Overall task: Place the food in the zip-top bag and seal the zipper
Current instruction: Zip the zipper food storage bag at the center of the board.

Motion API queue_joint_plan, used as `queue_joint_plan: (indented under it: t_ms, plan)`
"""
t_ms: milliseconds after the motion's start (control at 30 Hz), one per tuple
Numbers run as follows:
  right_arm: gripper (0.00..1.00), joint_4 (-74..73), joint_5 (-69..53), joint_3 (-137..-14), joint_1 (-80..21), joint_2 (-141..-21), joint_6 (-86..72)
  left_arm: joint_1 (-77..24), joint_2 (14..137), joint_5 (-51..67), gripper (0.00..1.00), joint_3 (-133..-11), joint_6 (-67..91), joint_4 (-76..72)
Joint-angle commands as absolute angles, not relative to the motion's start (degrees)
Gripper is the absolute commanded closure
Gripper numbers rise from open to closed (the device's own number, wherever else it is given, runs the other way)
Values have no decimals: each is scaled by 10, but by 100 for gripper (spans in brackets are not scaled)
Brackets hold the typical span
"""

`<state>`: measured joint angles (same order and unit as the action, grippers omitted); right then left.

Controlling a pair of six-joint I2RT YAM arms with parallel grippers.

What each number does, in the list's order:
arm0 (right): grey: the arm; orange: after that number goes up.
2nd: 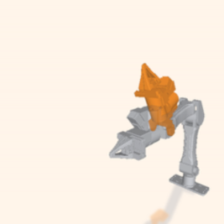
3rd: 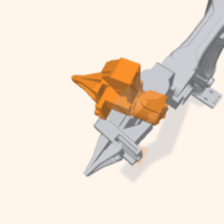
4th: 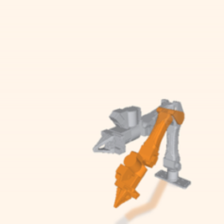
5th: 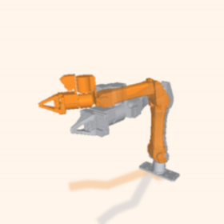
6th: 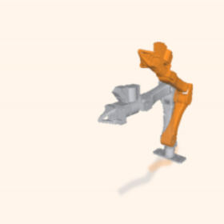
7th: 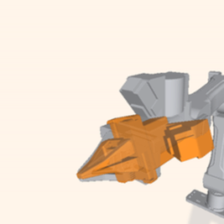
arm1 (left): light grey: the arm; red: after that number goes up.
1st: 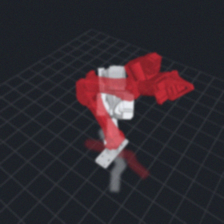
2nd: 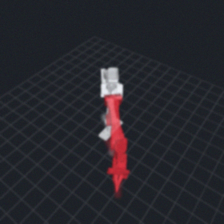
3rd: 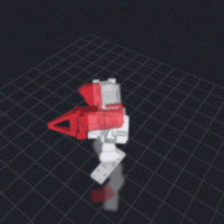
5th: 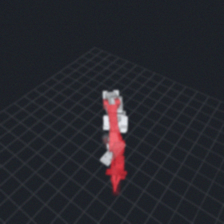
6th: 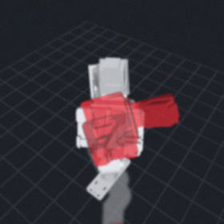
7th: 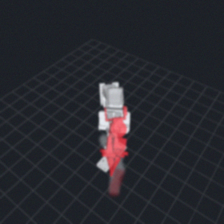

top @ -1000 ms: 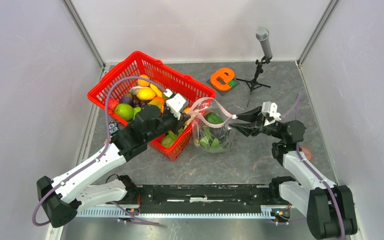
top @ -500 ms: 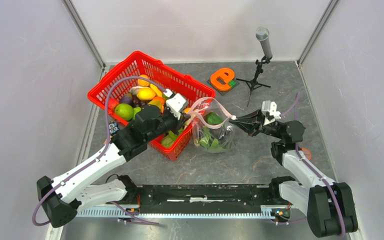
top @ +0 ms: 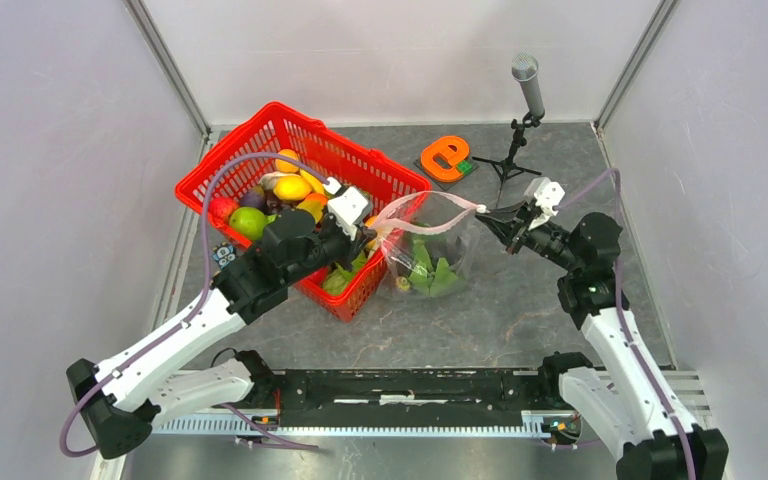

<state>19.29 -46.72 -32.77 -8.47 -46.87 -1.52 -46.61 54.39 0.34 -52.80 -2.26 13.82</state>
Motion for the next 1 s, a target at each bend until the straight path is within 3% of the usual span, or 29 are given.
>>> queue_joint_plan:
  t_ms: [0,200,333,433,533,567,767,967]
  plan:
    - [100,-17,-353,-381,-83,-429,59,-457,524,4,98,-567,-60,172]
    - [100,-180,-319,-462,-83,-418,135,-454,522,2,98,-575,-69,189]
    - [100,-221,-370,-501,-83,-410,171,-453,524,4,97,-580,-79,191]
    - [100,-228,-428,-511,-83,-412,183,-453,529,52,75,-591,-72,180]
    - [100,-217,-444,-504,-83,-421,171,-453,547,118,37,-620,-55,175]
    - [100,-219,-440,-503,-83,-421,172,-453,551,132,32,-630,-49,175]
    - [100,-201,-450,-503,-83,-425,160,-453,581,211,15,-705,-37,153]
    - [100,-194,-453,-504,-84,-420,160,-472,702,360,13,-837,-39,159]
